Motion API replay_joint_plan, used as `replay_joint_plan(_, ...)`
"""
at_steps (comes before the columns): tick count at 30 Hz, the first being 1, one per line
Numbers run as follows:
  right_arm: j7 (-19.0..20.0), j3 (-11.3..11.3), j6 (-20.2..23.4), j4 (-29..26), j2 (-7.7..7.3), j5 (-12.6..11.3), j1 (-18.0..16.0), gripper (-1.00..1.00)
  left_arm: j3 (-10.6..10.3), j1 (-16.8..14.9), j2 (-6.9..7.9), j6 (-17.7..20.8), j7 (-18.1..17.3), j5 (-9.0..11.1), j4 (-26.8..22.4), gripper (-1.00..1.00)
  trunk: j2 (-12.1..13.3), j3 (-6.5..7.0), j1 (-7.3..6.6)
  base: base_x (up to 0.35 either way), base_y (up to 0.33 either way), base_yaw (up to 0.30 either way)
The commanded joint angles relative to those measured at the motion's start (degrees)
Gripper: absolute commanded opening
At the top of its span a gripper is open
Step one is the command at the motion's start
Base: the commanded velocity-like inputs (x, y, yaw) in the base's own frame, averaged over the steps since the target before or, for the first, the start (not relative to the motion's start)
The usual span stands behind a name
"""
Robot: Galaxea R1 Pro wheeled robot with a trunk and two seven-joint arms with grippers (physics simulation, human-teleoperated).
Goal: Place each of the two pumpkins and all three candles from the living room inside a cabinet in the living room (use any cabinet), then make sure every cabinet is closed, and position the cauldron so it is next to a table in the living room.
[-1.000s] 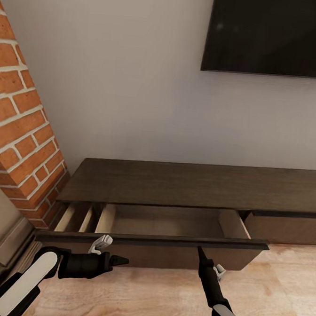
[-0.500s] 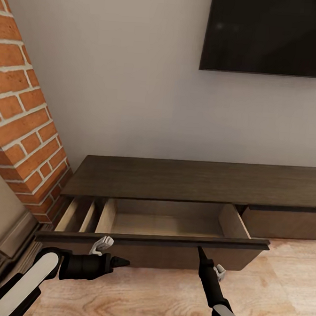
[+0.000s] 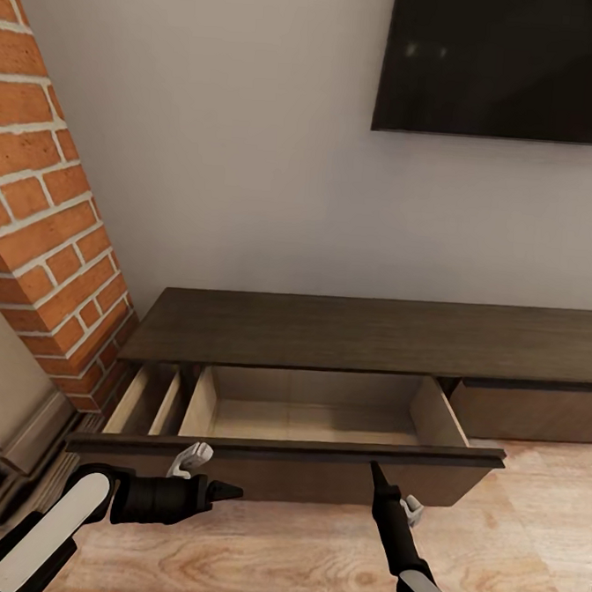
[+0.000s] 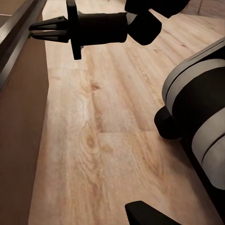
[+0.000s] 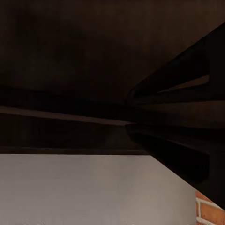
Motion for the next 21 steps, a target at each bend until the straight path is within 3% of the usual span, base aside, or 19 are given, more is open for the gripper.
replay_joint_plan(1,2.0,1.4,-0.8,-0.1,-0.01,0.2,-0.1,-1.0,-0.1,0.0,0.04,0.0,0.6,0.6,0.0,1.0,0.0,-0.04,-0.03,-0.098,0.0,0.0)
replay_joint_plan(21,2.0,1.4,-0.8,-0.1,-0.01,0.2,-0.1,-1.0,-0.1,0.0,0.04,0.0,0.6,0.6,0.0,1.0,0.0,-0.04,-0.03,-0.058,0.0,0.0)
